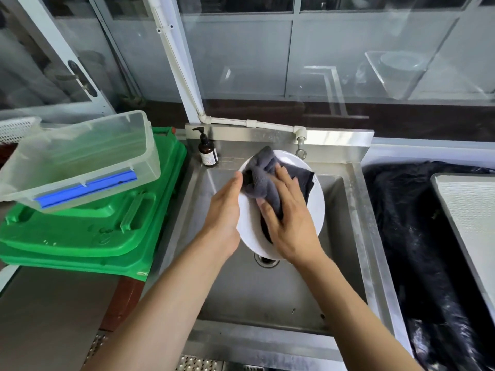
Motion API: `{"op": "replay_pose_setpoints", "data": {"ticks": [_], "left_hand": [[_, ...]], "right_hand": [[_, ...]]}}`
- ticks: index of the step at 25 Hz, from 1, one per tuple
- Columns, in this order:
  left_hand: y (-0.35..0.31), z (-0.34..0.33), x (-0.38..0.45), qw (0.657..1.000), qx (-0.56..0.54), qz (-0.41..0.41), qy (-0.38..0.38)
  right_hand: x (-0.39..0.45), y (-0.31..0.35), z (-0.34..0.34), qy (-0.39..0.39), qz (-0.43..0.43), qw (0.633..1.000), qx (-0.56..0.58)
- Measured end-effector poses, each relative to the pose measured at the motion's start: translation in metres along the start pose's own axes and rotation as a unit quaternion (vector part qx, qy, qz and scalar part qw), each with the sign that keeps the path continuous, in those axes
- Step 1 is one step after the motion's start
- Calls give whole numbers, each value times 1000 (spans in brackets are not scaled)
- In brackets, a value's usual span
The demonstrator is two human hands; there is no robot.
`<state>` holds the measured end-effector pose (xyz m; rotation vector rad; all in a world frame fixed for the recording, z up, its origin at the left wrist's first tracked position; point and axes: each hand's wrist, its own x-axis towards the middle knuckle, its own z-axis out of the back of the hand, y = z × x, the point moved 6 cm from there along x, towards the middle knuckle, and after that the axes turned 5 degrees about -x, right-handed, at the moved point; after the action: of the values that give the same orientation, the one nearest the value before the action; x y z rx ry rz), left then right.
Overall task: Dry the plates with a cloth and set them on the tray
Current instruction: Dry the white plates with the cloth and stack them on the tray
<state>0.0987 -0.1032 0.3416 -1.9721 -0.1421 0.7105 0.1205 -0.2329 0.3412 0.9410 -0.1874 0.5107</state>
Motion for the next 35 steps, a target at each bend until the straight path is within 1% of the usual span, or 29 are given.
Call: {"op": "replay_pose_setpoints", "data": {"ticks": [2,4,5,7,9,10,12,14,15,18,19,20,23,24,27,29,33,35], "left_hand": [[-7,5,6,1000,3,-5,-15],[-9,8,5,1000,-3,-9,-2],[-8,10,4,1000,7,-16,-7],[-8,9,2,998,36,-44,-21],[-15,6,2,996,52,-63,-25],[-20,5,3,996,56,-66,-29],[-26,12,7,995,57,-66,-39],[-21,20,8,996,56,-57,-35],[-17,23,7,996,57,-54,-38],[-8,20,3,995,77,-57,-36],[-8,19,1,994,86,-57,-38],[-10,17,1,993,91,-59,-38],[-13,15,2,996,62,-62,-35],[-13,16,2,995,56,-64,-41],[-14,21,-1,993,59,-76,-68],[-20,27,1,991,61,-83,-83],[-38,31,7,986,66,-112,-102],[-39,31,10,983,82,-120,-109]], "right_hand": [[-26,11,-13,35,60,998,-12],[-38,12,-18,64,82,995,-6],[-30,9,-15,58,74,996,-3],[-3,2,-6,19,23,1000,3],[9,3,-5,-2,-12,1000,27],[6,8,-10,-2,-12,999,37],[-17,22,-29,17,19,999,40],[-31,22,-36,38,42,998,30],[-26,17,-33,37,40,998,21],[10,-2,-9,6,-20,1000,7],[16,-1,-5,-5,-23,1000,5],[16,2,-5,-10,-12,1000,3],[4,13,-14,22,52,998,-35],[11,11,-9,25,58,997,-46],[33,-10,19,-6,9,996,-84],[27,-24,30,-17,-8,995,-93],[-26,-39,17,17,-42,997,-63],[-52,-34,3,34,-51,997,-36]]}}
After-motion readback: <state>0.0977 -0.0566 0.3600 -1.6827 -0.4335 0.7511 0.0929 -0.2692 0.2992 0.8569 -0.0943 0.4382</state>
